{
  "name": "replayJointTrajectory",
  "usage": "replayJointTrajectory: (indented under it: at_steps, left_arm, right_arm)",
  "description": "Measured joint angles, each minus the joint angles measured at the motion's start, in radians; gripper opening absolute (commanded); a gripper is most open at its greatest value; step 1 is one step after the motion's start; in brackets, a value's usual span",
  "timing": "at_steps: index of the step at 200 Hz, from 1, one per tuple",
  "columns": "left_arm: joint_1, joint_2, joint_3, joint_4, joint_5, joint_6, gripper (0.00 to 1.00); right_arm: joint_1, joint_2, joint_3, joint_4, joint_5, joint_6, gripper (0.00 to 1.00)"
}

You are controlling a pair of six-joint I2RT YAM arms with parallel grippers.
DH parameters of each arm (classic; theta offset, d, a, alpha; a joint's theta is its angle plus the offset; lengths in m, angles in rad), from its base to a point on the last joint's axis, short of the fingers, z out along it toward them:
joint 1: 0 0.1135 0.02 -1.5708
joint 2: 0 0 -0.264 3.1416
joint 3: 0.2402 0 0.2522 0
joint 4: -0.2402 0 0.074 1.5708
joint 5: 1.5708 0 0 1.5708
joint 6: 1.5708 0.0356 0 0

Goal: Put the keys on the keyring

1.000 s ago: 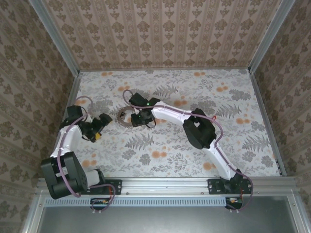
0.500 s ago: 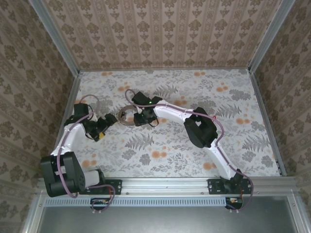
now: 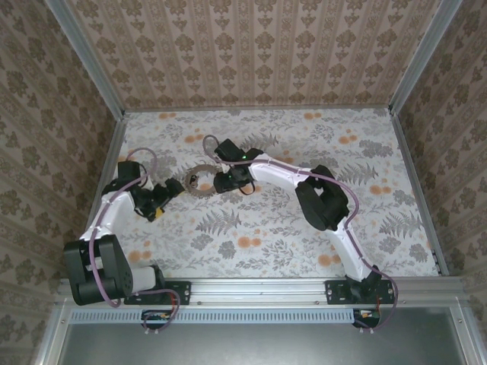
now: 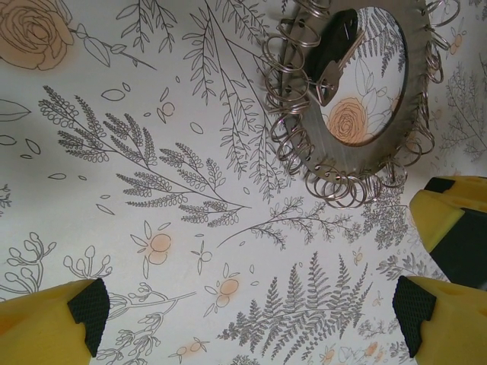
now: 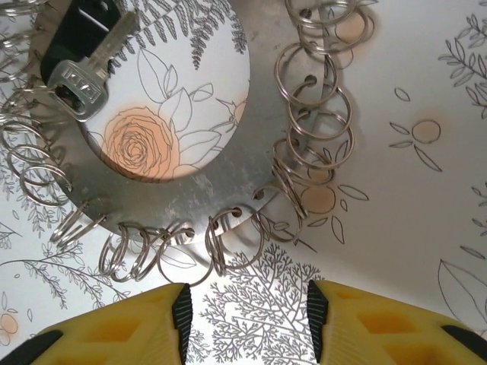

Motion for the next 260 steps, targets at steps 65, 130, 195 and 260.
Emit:
replayJointTrajectory:
  at_steps: [65,130,195,260]
  left_arm:
    - [0.0,0.033,0.029,-0.008,-0.003,0.0,1.0]
    - [0.0,0.033,0.084,-0.041,-0.014,0.0,1.0]
    - [0.0,0.022,0.084,-0.058,-0.026,0.0,1.0]
    - [0.0,0.019,0.084,-0.061,-0.028,0.0,1.0]
  right_arm:
    - [-0.005,0.051,0.059,0.018,-0.029,0.007,0.33]
    - [-0.003,0.067,0.062,0.017,-0.043,0.029,0.21]
    - [-0.001,0.068,0.062,0.053,-0.051,0.027,0.25]
    - [0.0,0.076,0.061,0.07,-0.054,0.026,0.27]
